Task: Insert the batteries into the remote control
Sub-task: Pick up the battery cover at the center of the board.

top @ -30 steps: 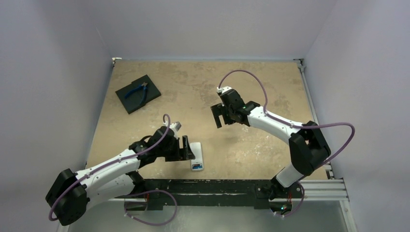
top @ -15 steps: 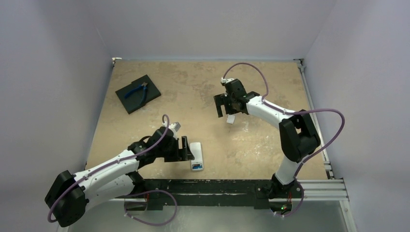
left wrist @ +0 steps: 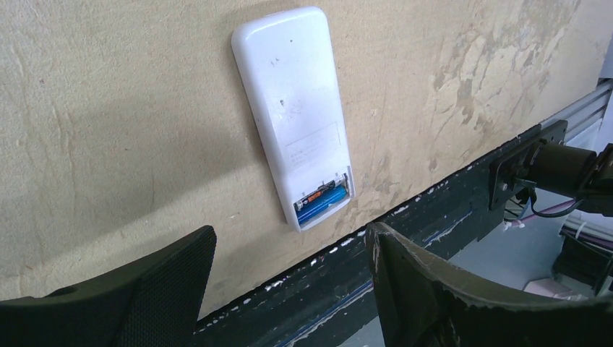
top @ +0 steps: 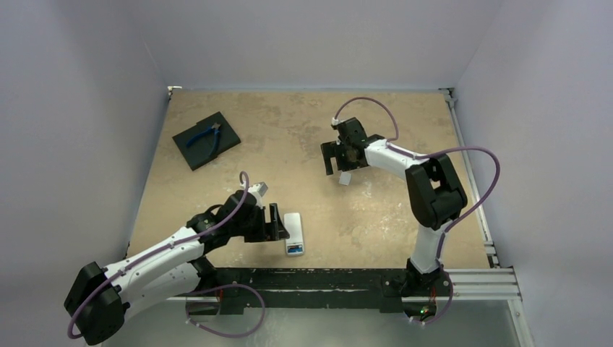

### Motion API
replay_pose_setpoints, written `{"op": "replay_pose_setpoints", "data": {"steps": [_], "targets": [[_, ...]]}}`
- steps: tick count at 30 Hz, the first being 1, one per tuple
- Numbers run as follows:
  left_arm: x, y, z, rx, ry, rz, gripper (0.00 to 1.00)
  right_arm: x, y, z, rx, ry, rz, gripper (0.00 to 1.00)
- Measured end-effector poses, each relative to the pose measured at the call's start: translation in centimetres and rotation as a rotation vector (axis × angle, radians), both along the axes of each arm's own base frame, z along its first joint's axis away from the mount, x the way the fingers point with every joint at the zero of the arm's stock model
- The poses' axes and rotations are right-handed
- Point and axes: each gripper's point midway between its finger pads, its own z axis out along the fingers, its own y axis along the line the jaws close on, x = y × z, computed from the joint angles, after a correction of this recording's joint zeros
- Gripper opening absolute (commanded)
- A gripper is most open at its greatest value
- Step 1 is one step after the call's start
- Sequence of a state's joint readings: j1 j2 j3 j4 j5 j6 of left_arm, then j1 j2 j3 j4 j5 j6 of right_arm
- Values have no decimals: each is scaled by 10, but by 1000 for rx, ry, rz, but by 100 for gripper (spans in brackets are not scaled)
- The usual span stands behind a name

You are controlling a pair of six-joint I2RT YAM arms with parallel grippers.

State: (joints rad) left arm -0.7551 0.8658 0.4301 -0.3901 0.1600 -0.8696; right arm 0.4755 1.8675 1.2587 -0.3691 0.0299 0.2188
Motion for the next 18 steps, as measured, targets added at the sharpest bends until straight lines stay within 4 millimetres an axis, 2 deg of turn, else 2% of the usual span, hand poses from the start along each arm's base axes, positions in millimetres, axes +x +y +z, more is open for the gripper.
{"op": "replay_pose_setpoints", "data": {"steps": [5,18], "targets": [[0,0,0,1,0,0,75,-2,1,-10,-4,24,4,99],[0,0,0,1,0,0,75,-6,1,-16,6,31,11,95]]}}
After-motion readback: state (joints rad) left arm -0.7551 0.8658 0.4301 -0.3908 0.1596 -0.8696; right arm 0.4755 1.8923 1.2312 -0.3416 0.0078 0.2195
